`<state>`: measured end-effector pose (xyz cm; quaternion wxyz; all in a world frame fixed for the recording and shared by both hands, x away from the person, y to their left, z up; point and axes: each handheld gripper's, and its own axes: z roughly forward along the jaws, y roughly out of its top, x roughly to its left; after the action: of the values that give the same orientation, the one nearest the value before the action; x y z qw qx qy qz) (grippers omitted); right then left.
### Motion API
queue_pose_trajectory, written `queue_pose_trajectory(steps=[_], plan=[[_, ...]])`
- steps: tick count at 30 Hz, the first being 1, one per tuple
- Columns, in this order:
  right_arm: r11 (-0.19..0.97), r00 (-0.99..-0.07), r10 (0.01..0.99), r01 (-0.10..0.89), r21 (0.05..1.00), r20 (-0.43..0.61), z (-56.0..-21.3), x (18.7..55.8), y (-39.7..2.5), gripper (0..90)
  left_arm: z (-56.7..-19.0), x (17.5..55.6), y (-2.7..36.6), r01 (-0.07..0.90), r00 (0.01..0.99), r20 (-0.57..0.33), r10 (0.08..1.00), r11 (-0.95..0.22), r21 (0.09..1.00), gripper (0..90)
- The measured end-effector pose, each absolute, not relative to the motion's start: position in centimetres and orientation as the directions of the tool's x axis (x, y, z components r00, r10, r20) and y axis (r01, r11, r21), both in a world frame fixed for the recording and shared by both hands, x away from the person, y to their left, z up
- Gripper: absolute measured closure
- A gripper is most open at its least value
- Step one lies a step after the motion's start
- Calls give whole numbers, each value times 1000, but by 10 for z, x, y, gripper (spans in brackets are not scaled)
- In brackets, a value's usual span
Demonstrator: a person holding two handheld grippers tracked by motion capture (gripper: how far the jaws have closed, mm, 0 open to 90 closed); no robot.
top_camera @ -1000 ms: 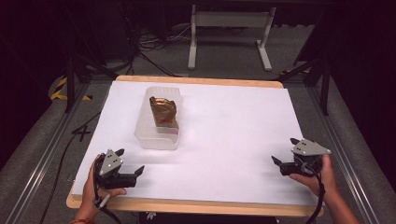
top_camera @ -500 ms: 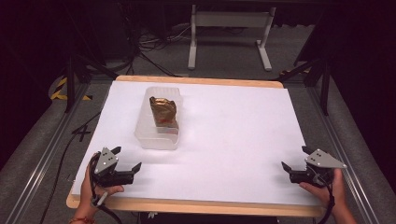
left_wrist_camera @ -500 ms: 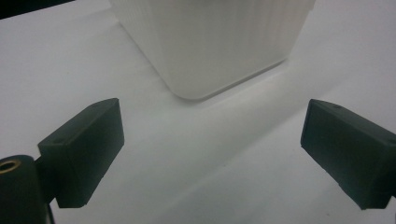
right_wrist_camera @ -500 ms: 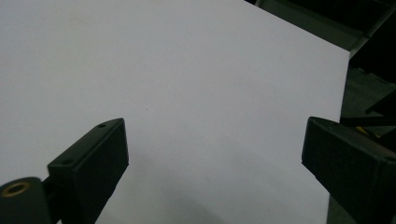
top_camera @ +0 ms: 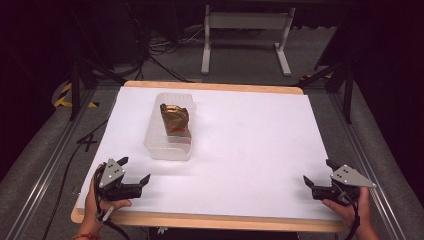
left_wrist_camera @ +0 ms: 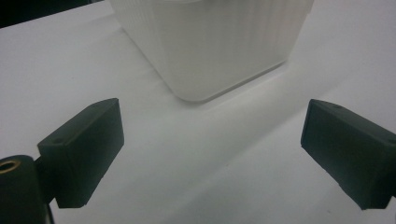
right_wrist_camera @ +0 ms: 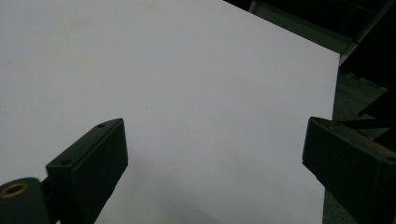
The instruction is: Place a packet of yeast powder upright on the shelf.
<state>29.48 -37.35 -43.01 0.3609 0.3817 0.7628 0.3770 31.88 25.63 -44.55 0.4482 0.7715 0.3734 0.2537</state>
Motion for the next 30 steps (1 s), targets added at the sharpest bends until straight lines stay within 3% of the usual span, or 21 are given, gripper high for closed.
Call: queue_pose_trajectory(steps=[30], plan=[[440,-468,844,322,838,-263,-438,297,-372,83,-443,323,255,346,565,64,822,-307,887,68]])
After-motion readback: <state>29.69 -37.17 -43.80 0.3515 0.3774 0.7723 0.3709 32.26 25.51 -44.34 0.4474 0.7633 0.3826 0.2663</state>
